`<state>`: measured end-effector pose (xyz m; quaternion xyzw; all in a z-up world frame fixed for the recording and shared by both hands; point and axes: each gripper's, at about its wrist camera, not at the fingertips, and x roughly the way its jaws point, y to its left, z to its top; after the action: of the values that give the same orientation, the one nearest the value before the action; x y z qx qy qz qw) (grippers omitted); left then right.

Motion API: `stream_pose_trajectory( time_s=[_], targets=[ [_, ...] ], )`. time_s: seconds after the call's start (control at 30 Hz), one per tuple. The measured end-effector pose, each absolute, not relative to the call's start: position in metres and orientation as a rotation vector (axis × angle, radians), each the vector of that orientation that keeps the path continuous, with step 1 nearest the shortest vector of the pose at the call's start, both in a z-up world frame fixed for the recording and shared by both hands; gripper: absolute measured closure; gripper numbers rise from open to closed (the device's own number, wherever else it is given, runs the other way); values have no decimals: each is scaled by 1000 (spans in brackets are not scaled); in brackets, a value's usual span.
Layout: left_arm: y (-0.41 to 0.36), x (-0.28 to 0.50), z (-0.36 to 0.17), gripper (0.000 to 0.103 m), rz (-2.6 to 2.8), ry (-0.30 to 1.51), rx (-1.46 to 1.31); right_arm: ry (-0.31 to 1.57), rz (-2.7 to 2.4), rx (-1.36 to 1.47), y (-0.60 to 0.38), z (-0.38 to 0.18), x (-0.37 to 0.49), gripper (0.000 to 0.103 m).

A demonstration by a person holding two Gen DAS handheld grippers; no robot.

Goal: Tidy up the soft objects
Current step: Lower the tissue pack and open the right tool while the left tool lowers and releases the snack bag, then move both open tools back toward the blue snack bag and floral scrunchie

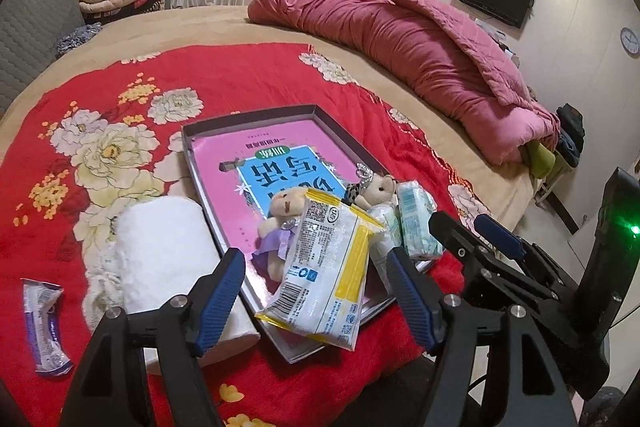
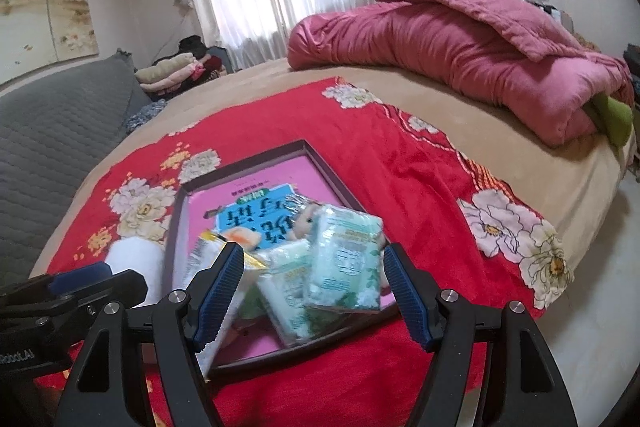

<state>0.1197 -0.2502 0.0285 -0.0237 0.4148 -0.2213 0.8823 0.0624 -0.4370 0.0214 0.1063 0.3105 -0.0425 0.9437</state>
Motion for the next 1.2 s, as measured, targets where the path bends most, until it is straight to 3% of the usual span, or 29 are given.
stream_pose_trajectory(
  time_s=[0.87,1.2],
  targets=[
    [-138,84,61,31,-333,775,-167,563,95,-6,-319,73,41,28],
    [-50,78,31,30,-144,833,-240,620,235,-166,-252,65,45,26]
  ],
)
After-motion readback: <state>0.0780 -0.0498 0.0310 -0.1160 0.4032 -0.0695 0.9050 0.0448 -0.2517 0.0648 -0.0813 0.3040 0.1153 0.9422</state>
